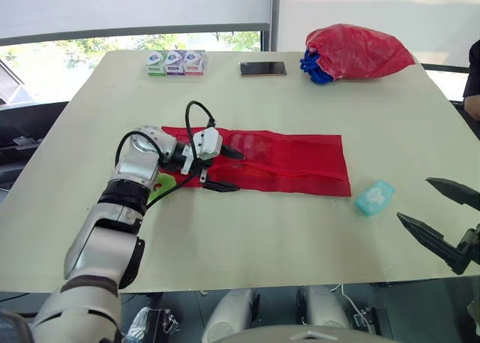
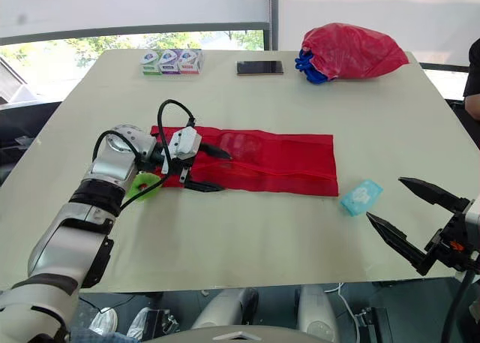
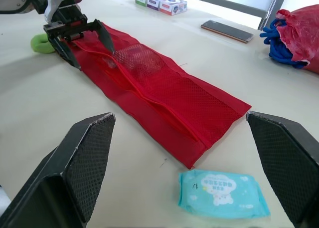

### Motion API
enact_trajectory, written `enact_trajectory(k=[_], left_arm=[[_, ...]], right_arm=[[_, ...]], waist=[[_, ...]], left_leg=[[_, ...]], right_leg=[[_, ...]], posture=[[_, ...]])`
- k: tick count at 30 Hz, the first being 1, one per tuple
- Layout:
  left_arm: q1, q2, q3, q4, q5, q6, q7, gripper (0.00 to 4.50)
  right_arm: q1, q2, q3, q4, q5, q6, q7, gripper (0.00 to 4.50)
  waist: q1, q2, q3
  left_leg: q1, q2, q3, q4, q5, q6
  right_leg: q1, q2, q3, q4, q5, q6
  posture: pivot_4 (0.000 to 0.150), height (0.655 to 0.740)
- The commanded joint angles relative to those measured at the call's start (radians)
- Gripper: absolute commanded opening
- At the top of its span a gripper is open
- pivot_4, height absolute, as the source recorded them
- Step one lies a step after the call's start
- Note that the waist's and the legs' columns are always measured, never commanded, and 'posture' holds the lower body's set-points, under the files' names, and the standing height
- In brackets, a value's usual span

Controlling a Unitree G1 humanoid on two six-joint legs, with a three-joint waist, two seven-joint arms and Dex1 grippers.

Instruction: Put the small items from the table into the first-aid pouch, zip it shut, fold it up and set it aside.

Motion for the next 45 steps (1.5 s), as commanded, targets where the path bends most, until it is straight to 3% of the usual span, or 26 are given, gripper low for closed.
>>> enact_trajectory(k=[1,6,14,19,23,26,30,33,34,41,45], left_arm=[[0.001,-0.050,0.024,-0.114,-0.031,0.052,0.017,4.47],[-0.007,-0.141,0.025,-0.132,0.008,0.046,0.133,4.47],[-0.073,-0.343,-0.013,0.007,0.165,-0.039,0.399,4.47],[-0.129,-0.429,-0.070,0.217,0.291,-0.158,0.521,4.47],[-0.177,-0.473,-0.067,0.334,0.313,-0.211,0.547,4.47],[-0.199,-0.492,-0.072,0.379,0.329,-0.246,0.557,3.74],[-0.216,-0.507,-0.073,0.427,0.352,-0.280,0.586,1.92],[-0.223,-0.516,-0.058,0.448,0.348,-0.284,0.592,0.25],[-0.225,-0.519,-0.054,0.453,0.346,-0.285,0.593,0.04],[-0.236,-0.555,-0.006,0.451,0.311,-0.240,0.596,0.04],[-0.236,-0.574,0.005,0.447,0.321,-0.221,0.626,0.04]], right_arm=[[0.000,0.009,0.009,-0.020,0.001,-0.025,-0.021,4.50],[0.000,0.024,0.032,-0.025,-0.009,-0.036,-0.055,4.50],[-0.005,0.047,0.077,-0.067,0.004,-0.046,-0.114,4.50],[0.025,0.070,0.095,-0.111,-0.005,-0.049,-0.148,4.50],[0.055,0.074,0.087,-0.119,-0.040,-0.050,-0.170,4.50],[0.094,0.066,0.070,-0.124,-0.041,-0.035,-0.176,4.50],[0.127,0.068,0.071,-0.127,-0.064,-0.041,-0.189,4.50],[0.135,0.074,0.070,-0.128,-0.065,-0.048,-0.201,4.50],[0.136,0.075,0.070,-0.128,-0.064,-0.050,-0.202,4.50],[0.111,0.074,0.103,-0.111,-0.108,-0.008,-0.289,4.50],[0.054,0.124,0.277,-0.120,-0.215,0.120,-0.499,4.50]], waist=[[0.006,0.000,0.000],[0.018,0.000,0.000],[0.021,0.000,0.000],[0.022,0.000,0.000],[0.022,-0.001,0.000],[0.022,-0.001,0.000],[0.021,0.000,0.000],[0.020,0.000,0.000],[0.020,0.000,0.000],[0.020,-0.001,0.000],[0.021,-0.001,0.000]], left_leg=[[0.000,0.000,0.000,0.000,0.000,-0.001],[0.000,0.000,0.000,0.000,0.001,-0.001],[-0.001,-0.001,0.000,0.001,0.001,-0.001],[0.000,-0.001,0.001,0.001,0.001,-0.002],[-0.001,-0.001,0.001,0.001,0.001,-0.001],[-0.001,-0.001,0.001,0.001,0.001,-0.001],[-0.001,-0.001,0.001,0.001,0.001,-0.001],[-0.001,-0.001,0.001,0.001,0.001,-0.001],[-0.001,-0.001,0.001,0.001,0.001,-0.001],[-0.001,-0.001,0.001,0.001,0.001,-0.001],[-0.001,-0.001,0.001,0.001,0.001,-0.001]], right_leg=[[0.000,0.000,0.000,0.000,0.000,0.000],[0.000,0.001,0.000,-0.001,0.000,0.000],[0.001,0.001,0.000,-0.002,0.001,0.001],[0.001,0.001,0.000,-0.002,0.001,0.001],[0.001,0.001,0.000,-0.002,0.001,0.002],[0.001,0.001,0.000,-0.002,0.001,0.002],[0.001,0.001,0.000,-0.002,0.001,0.002],[0.001,0.002,0.000,-0.002,0.001,0.002],[0.001,0.002,0.000,-0.002,0.001,0.002],[0.001,0.002,0.000,-0.002,0.001,0.002],[0.000,0.002,0.000,-0.001,0.001,0.002]], posture=[[0.150,0.7400],[0.150,0.7400],[0.150,0.7400],[0.150,0.7400],[0.150,0.7400],[0.150,0.7400],[0.150,0.7400],[0.150,0.7400],[0.150,0.7400],[0.150,0.7400],[0.150,0.7400]])
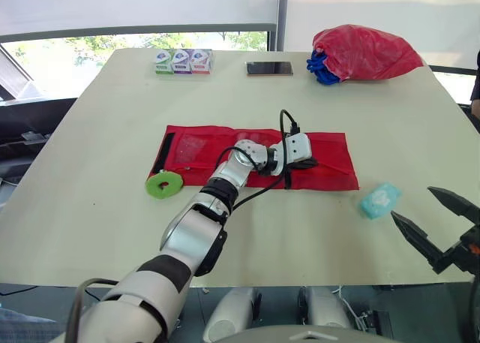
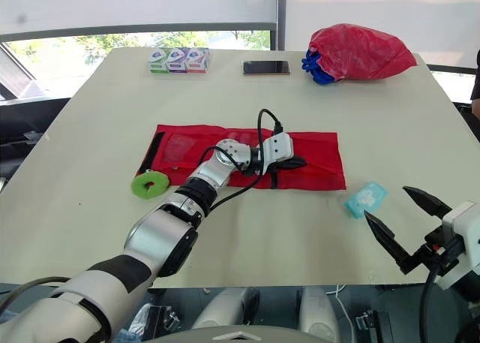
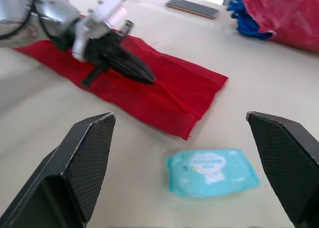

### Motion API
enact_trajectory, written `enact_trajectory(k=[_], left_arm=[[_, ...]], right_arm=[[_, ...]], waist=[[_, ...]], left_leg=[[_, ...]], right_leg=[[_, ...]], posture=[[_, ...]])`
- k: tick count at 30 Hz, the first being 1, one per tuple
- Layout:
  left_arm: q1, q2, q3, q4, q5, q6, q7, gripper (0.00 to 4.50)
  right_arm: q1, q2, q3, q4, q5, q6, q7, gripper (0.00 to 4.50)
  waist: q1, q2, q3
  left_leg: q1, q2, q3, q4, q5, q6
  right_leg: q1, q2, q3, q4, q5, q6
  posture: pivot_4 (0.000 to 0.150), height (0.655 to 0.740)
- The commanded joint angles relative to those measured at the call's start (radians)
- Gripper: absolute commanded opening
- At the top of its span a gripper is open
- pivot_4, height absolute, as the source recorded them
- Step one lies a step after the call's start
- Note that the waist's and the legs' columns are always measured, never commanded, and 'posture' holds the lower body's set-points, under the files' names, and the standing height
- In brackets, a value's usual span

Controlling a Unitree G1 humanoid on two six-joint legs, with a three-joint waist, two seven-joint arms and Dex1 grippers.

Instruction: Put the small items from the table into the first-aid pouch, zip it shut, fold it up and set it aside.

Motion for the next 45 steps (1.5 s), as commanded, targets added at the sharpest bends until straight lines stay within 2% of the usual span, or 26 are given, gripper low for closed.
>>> enact_trajectory(k=[1,8,15,19,20,21,22,23,26,30,34,38,45], left_arm=[[-0.024,-0.021,0.020,-0.026,-0.010,0.013,0.032,0.04],[-0.007,-0.050,0.019,-0.058,-0.012,0.047,0.048,0.04],[0.032,-0.076,0.022,-0.143,-0.023,0.103,0.052,0.04],[0.040,-0.080,0.026,-0.166,-0.026,0.123,0.056,0.00],[0.041,-0.081,0.026,-0.170,-0.027,0.127,0.057,0.00],[0.042,-0.081,0.026,-0.174,-0.026,0.129,0.057,0.00],[0.042,-0.080,0.025,-0.176,-0.026,0.131,0.057,0.00],[0.042,-0.080,0.025,-0.177,-0.027,0.132,0.057,0.00],[0.043,-0.078,0.025,-0.177,-0.027,0.131,0.058,0.00],[0.041,-0.075,0.026,-0.176,-0.029,0.132,0.060,0.00],[0.045,-0.084,0.025,-0.185,-0.040,0.119,0.044,0.00],[0.070,-0.094,0.019,-0.235,-0.076,0.122,-0.014,0.00],[0.112,-0.083,0.003,-0.308,-0.099,0.129,-0.091,0.00]], right_arm=[[-0.070,0.059,0.139,-0.018,-0.080,0.113,-0.204,4.50],[-0.270,0.282,0.320,0.050,-0.144,0.350,-0.564,4.50],[-0.336,0.410,0.435,0.148,-0.243,0.344,-0.641,4.50],[-0.356,0.422,0.449,0.169,-0.278,0.312,-0.624,3.16],[-0.356,0.418,0.449,0.174,-0.287,0.302,-0.617,2.67],[-0.355,0.414,0.449,0.178,-0.294,0.292,-0.610,1.99],[-0.356,0.408,0.448,0.181,-0.298,0.282,-0.599,1.70],[-0.356,0.404,0.447,0.182,-0.302,0.272,-0.589,1.14],[-0.348,0.390,0.436,0.168,-0.295,0.260,-0.547,0.31],[-0.316,0.316,0.394,0.093,-0.170,0.313,-0.405,0.07],[-0.308,0.243,0.315,0.061,0.125,0.444,-0.294,0.07],[-0.362,0.182,0.276,0.135,0.359,0.555,-0.295,0.07],[-0.575,0.097,0.284,0.388,0.554,0.666,-0.326,0.07]], waist=[[0.000,0.000,0.000],[0.000,0.001,0.000],[-0.003,0.002,-0.001],[-0.004,0.003,-0.001],[-0.002,0.003,-0.001],[-0.002,0.003,-0.001],[-0.001,0.003,-0.001],[-0.002,0.003,-0.001],[-0.003,0.003,-0.001],[-0.003,0.003,-0.001],[-0.004,0.003,-0.001],[-0.003,0.003,-0.001],[-0.003,0.003,-0.001]], left_leg=[[0.000,0.000,0.000,0.000,0.000,0.000],[-0.001,-0.002,-0.001,0.000,0.000,0.000],[0.000,-0.002,0.000,0.000,0.000,0.000],[0.001,-0.002,0.000,0.000,0.000,0.000],[0.001,-0.002,0.000,0.000,0.000,0.000],[0.000,-0.002,0.000,0.000,0.000,0.000],[0.000,-0.002,0.000,0.000,0.000,0.000],[0.000,-0.003,0.000,0.000,0.000,0.000],[0.001,-0.003,0.000,0.000,0.000,0.000],[0.000,-0.003,0.000,0.000,0.000,0.000],[0.000,-0.002,0.000,0.000,0.000,0.000],[0.000,-0.002,0.000,0.000,0.000,0.000],[0.000,-0.002,0.000,0.000,0.000,0.000]], right_leg=[[0.000,0.000,0.000,0.000,0.000,0.000],[-0.001,-0.001,0.000,0.001,0.000,0.001],[-0.002,-0.001,0.001,0.002,0.000,0.001],[-0.002,-0.001,0.001,0.003,-0.001,0.001],[-0.002,-0.001,0.002,0.003,-0.001,0.001],[-0.002,-0.001,0.002,0.003,0.000,0.001],[-0.002,-0.001,0.001,0.002,0.000,0.001],[-0.002,-0.001,0.001,0.002,-0.001,0.001],[-0.002,-0.001,0.001,0.003,-0.001,0.001],[-0.002,-0.001,0.001,0.002,-0.001,0.001],[-0.001,-0.001,0.001,0.002,-0.001,0.001],[-0.001,-0.001,0.001,0.002,0.000,0.001],[-0.001,-0.002,0.001,0.002,0.000,0.000]], posture=[[0.150,0.7400],[0.150,0.7400],[0.150,0.7400],[0.150,0.7400],[0.150,0.7400],[0.150,0.7400],[0.150,0.7400],[0.150,0.7400],[0.150,0.7400],[0.150,0.7400],[0.150,0.7400],[0.150,0.7400],[0.150,0.7400]])
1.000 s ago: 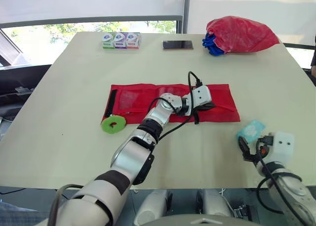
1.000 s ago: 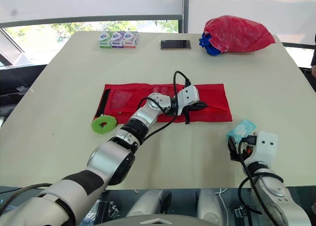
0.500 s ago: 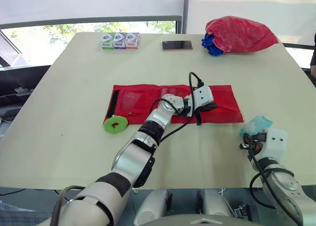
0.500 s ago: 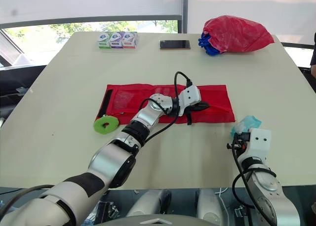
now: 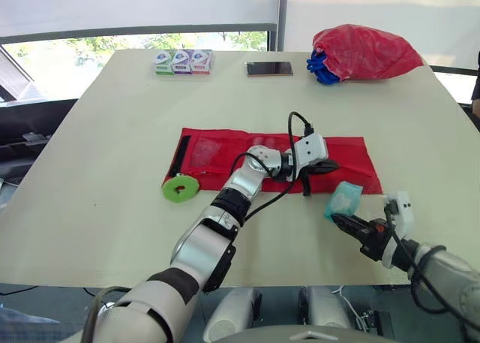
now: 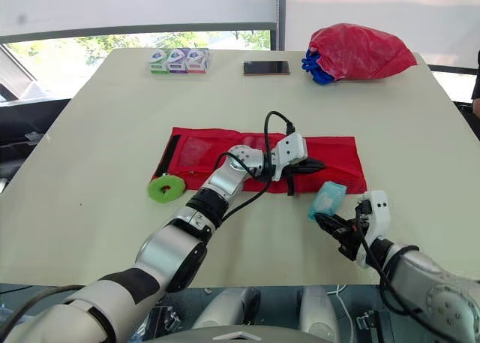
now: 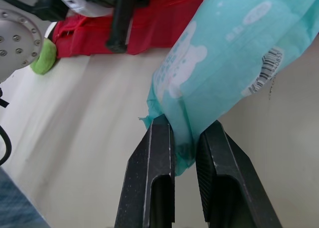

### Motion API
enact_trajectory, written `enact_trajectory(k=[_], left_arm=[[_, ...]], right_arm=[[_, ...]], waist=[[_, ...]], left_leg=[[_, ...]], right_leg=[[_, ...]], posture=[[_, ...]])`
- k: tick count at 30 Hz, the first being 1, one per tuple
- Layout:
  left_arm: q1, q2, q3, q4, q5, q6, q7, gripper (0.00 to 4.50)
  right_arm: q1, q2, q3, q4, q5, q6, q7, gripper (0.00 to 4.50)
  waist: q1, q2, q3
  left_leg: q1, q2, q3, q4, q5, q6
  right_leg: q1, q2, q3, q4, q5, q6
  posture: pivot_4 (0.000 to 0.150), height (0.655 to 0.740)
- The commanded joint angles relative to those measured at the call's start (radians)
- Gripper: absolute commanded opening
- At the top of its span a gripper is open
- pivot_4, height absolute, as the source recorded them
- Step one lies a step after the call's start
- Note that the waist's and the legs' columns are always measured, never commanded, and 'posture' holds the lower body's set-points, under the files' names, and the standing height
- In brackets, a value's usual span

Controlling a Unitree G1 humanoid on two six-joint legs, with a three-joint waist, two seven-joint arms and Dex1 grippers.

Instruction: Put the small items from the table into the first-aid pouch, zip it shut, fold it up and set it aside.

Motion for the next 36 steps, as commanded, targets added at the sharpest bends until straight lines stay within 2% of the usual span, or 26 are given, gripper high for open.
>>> enact_trajectory(k=[1,5,10,15,19,20,22,24,29,35,36], left_arm=[[0.006,-0.003,-0.008,-0.076,-0.026,-0.010,-0.040,0.00],[0.032,0.002,-0.021,-0.116,-0.032,0.004,-0.077,0.00],[0.061,0.008,-0.033,-0.158,-0.032,0.017,-0.100,0.00],[0.077,0.016,-0.042,-0.179,-0.031,0.030,-0.105,0.00],[0.073,0.018,-0.042,-0.165,-0.021,0.031,-0.081,0.00],[0.068,0.016,-0.041,-0.157,-0.018,0.030,-0.072,0.00],[0.058,0.010,-0.040,-0.136,-0.015,0.029,-0.055,0.00],[0.045,-0.003,-0.028,-0.107,-0.019,0.033,-0.029,0.00],[0.008,-0.023,-0.005,-0.037,-0.020,0.030,0.032,0.00],[-0.012,-0.030,0.002,-0.005,-0.022,0.021,0.042,0.00],[-0.012,-0.031,0.003,-0.004,-0.021,0.020,0.042,0.00]], right_arm=[[-0.096,-0.022,-0.024,0.088,0.098,0.025,-0.014,0.07],[-0.162,-0.054,-0.019,0.175,0.167,0.055,-0.002,0.07],[-0.211,-0.091,-0.010,0.257,0.170,0.066,0.004,0.07],[-0.283,-0.037,-0.049,0.341,0.134,-0.010,-0.088,0.07],[-0.300,0.014,-0.046,0.323,0.060,-0.095,-0.131,0.07],[-0.296,0.020,-0.038,0.310,0.045,-0.107,-0.128,0.86],[-0.267,0.015,-0.017,0.265,0.034,-0.107,-0.096,1.19],[-0.231,-0.002,0.002,0.223,0.011,-0.102,-0.075,2.05],[-0.155,-0.100,0.051,0.126,-0.109,-0.135,0.010,2.05],[-0.071,-0.181,0.068,0.003,-0.216,-0.186,0.076,2.05],[-0.050,-0.189,0.068,-0.030,-0.239,-0.200,0.079,1.82]], waist=[[-0.001,0.000,0.000],[0.001,0.000,0.000],[0.000,0.000,0.000],[-0.001,0.000,0.000],[0.000,0.001,0.000],[0.000,0.001,0.000],[0.000,0.001,0.000],[0.003,0.001,0.000],[-0.002,0.001,0.000],[-0.001,0.001,0.000],[0.001,0.001,0.000]], left_leg=[[0.000,0.000,0.000,0.000,0.000,0.000],[0.000,0.000,0.000,0.000,0.000,0.000],[-0.001,0.000,0.000,0.001,0.000,0.000],[0.000,0.000,0.000,0.000,0.000,0.000],[-0.001,0.000,0.000,0.000,0.000,0.000],[-0.001,0.000,0.000,0.000,0.000,0.000],[-0.001,0.000,0.000,0.000,0.000,0.000],[-0.001,0.000,0.000,0.000,0.000,0.000],[-0.001,0.000,0.001,0.001,0.000,0.000],[-0.001,0.000,0.000,0.001,0.000,0.000],[-0.001,0.000,0.000,0.001,0.000,0.000]], right_leg=[[0.000,0.000,0.000,0.000,0.000,0.000],[0.000,0.000,0.000,0.000,0.000,0.000],[0.000,-0.001,0.000,-0.001,0.000,0.000],[0.000,-0.001,0.001,0.000,0.000,0.000],[-0.001,-0.001,0.000,0.000,0.000,0.000],[-0.001,-0.001,0.000,0.000,0.000,0.000],[-0.001,-0.001,0.001,0.000,0.000,0.000],[-0.001,-0.001,0.000,0.000,0.000,0.000],[-0.001,-0.001,0.000,0.000,0.000,0.000],[0.000,0.000,0.000,0.000,0.000,0.000],[-0.001,0.000,0.000,0.000,0.000,0.000]], posture=[[0.150,0.7400],[0.150,0.7400],[0.150,0.7400],[0.150,0.7400],[0.150,0.7400],[0.150,0.7400],[0.150,0.7400],[0.150,0.7400],[0.150,0.7400],[0.150,0.7400],[0.150,0.7400]])
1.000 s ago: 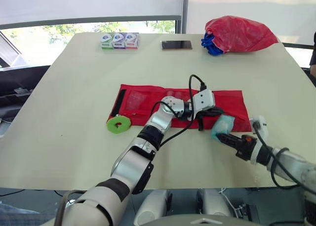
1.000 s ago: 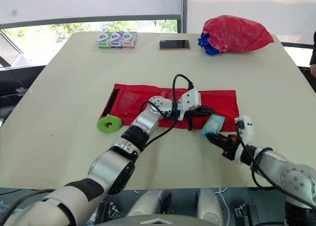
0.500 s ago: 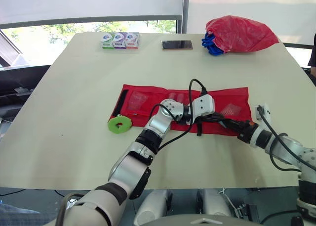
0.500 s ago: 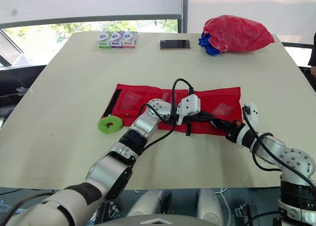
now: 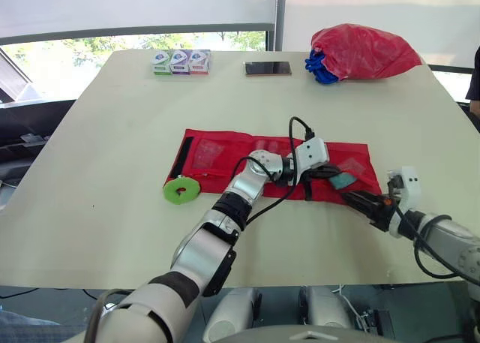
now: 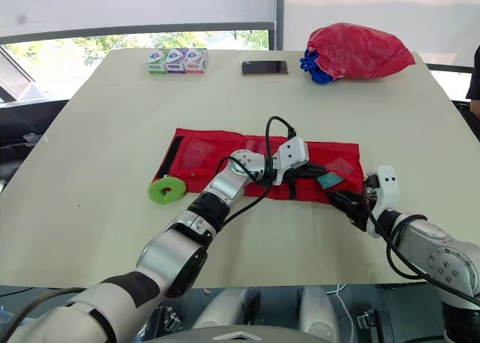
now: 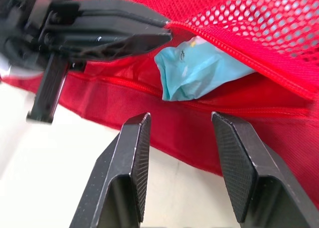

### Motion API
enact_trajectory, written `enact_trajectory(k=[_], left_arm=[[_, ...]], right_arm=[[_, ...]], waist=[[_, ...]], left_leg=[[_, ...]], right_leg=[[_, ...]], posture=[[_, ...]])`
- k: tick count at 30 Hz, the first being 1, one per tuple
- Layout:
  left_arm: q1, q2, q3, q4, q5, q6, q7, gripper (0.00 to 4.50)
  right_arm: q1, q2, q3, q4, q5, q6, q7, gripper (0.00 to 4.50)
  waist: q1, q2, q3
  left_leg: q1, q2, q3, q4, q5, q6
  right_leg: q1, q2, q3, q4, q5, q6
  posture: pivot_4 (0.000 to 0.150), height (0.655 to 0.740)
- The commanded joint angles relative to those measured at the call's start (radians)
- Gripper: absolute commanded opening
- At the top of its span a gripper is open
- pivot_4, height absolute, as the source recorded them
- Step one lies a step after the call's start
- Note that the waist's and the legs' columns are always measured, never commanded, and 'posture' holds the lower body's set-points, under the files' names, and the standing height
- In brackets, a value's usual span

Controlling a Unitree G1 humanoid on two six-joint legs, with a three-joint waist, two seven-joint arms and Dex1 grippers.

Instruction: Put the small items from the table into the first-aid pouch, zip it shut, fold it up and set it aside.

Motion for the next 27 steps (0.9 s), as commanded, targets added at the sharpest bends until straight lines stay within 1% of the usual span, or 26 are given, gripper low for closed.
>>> enact_trajectory(k=[1,3,4,5,13,15,21,22,25,27], left_arm=[[-0.024,-0.012,0.017,-0.008,-0.017,-0.014,0.009,0.00],[-0.022,-0.013,0.023,-0.010,-0.021,-0.007,0.007,0.00],[-0.019,-0.012,0.025,-0.012,-0.023,-0.002,0.003,0.00],[-0.017,-0.011,0.027,-0.015,-0.025,0.002,0.000,0.00],[-0.005,-0.010,0.016,-0.028,-0.022,0.004,-0.026,0.00],[-0.006,-0.012,0.015,-0.027,-0.020,0.004,-0.027,0.00],[-0.004,-0.019,0.011,-0.033,-0.022,0.006,-0.034,0.00],[-0.003,-0.020,0.010,-0.033,-0.020,0.004,-0.035,0.00],[0.001,-0.023,0.005,-0.034,-0.016,0.002,-0.037,0.00],[0.008,-0.027,0.000,-0.037,-0.014,0.000,-0.037,0.00]], right_arm=[[0.060,-0.038,0.000,-0.136,-0.071,-0.061,0.034,1.54],[0.077,-0.030,0.014,-0.176,-0.104,-0.088,0.034,0.82],[0.075,-0.021,0.036,-0.189,-0.127,-0.094,0.021,0.19],[0.070,-0.012,0.061,-0.196,-0.147,-0.095,0.009,0.08],[-0.017,0.096,0.205,-0.114,-0.285,-0.117,-0.022,0.08],[-0.038,0.116,0.211,-0.063,-0.345,-0.148,-0.035,0.08],[-0.088,0.169,0.193,0.099,-0.509,-0.317,-0.054,0.08],[-0.101,0.188,0.186,0.119,-0.535,-0.370,-0.058,0.08],[-0.114,0.235,0.170,0.143,-0.573,-0.469,-0.059,0.08],[-0.100,0.246,0.168,0.144,-0.588,-0.476,-0.058,0.08]], waist=[[0.002,0.000,0.000],[0.001,0.000,0.000],[0.000,0.000,0.000],[-0.001,0.000,0.000],[0.000,0.000,0.000],[0.001,0.000,0.000],[0.000,0.000,0.000],[-0.001,0.000,0.000],[-0.002,0.000,0.000],[-0.002,0.000,0.000]], left_leg=[[0.000,0.000,0.000,0.000,0.000,0.000],[0.000,0.000,0.000,0.000,0.000,0.000],[0.000,0.000,0.000,0.000,0.000,0.000],[0.000,0.000,0.000,0.000,0.000,0.000],[0.000,0.000,0.000,0.000,0.000,0.000],[0.000,0.000,0.000,0.000,0.000,0.000],[0.000,0.000,0.000,0.000,0.000,0.000],[0.000,0.000,0.000,0.000,0.000,0.000],[0.001,0.000,0.000,0.000,0.000,0.000],[0.000,0.000,0.000,0.000,0.000,0.000]], right_leg=[[0.000,0.000,0.000,0.000,0.000,0.000],[0.000,0.000,-0.001,-0.001,0.000,0.000],[0.000,0.000,0.000,-0.001,0.000,0.000],[0.000,0.000,0.000,-0.001,0.000,0.001],[0.000,0.000,0.000,-0.001,0.000,0.001],[0.000,0.000,0.000,0.000,0.000,0.000],[0.000,0.000,0.000,0.000,0.000,0.000],[0.000,0.000,0.000,0.000,0.000,0.000],[0.000,0.000,0.000,0.000,0.000,0.000],[0.000,0.000,0.000,0.000,0.000,0.000]], posture=[[0.150,0.7400],[0.150,0.7400],[0.150,0.7400],[0.150,0.7400],[0.150,0.7400],[0.150,0.7400],[0.150,0.7400],[0.150,0.7400],[0.150,0.7400],[0.150,0.7400]])
